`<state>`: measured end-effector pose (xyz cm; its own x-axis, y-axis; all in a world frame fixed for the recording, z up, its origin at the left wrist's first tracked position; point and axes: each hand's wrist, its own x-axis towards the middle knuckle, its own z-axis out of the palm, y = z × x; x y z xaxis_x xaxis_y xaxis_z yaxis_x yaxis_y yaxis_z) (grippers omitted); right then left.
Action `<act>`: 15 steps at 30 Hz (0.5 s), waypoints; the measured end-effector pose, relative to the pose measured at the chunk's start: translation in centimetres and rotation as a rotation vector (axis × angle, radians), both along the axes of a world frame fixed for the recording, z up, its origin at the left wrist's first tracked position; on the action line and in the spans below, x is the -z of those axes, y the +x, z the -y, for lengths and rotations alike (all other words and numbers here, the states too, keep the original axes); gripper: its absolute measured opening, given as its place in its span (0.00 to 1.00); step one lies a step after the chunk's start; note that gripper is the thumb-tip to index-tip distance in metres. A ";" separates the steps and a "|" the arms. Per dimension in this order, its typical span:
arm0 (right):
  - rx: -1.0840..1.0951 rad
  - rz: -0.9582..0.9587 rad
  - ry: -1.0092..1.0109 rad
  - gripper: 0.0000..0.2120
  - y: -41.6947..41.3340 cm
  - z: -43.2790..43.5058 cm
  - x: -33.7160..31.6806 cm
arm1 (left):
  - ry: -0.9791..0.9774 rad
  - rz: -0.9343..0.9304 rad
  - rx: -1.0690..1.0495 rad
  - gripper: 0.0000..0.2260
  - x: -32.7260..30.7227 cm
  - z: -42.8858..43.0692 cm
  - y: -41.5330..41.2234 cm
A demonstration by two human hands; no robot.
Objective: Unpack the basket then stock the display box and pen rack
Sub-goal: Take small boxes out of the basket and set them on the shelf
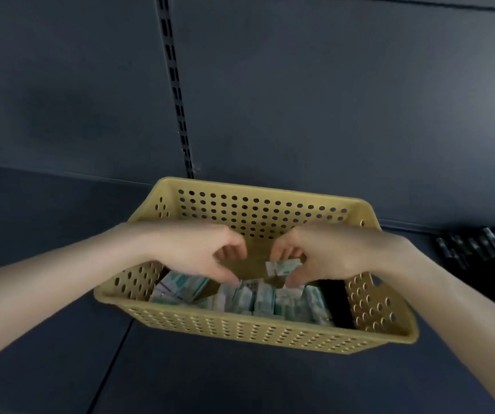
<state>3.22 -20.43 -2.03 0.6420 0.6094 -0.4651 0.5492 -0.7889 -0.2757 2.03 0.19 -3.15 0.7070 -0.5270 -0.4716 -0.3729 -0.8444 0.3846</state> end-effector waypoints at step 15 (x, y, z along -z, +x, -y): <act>0.030 -0.189 -0.187 0.10 1.0 -0.8 1.5 | -0.049 -0.252 0.205 0.08 1.7 1.0 2.4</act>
<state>4.26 -19.59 -3.56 0.5496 0.4838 -0.6811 0.4773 -0.8510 -0.2193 4.46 -0.76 -4.84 0.4476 -0.6728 -0.5891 -0.4212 -0.7397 0.5248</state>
